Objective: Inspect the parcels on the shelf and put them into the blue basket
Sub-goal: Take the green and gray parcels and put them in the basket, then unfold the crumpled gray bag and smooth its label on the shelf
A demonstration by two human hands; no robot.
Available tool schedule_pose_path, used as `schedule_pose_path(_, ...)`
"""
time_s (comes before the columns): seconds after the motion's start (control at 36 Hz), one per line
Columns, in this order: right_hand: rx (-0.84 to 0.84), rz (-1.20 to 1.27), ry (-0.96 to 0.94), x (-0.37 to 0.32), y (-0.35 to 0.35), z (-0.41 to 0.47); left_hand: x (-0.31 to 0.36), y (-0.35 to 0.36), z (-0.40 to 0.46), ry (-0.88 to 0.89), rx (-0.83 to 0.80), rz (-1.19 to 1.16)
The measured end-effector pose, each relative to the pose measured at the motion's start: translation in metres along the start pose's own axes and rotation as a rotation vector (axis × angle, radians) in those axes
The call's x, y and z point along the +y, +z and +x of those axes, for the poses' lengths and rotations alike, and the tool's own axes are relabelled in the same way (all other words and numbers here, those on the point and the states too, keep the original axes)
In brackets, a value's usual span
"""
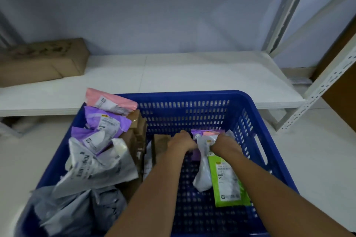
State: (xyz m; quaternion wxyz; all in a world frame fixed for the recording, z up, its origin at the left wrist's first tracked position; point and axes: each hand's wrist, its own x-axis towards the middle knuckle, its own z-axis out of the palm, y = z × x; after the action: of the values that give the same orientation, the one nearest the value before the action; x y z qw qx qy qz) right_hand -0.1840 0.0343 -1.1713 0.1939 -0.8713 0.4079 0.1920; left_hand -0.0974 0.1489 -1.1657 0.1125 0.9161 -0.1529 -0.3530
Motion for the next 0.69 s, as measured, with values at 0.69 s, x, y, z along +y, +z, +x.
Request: schedule_pose_path(0.69,-0.343,0.224,-0.529,-0.208,0.011,-0.157,-0.209,-0.229,-0.161,-0.3,0.109,0.076)
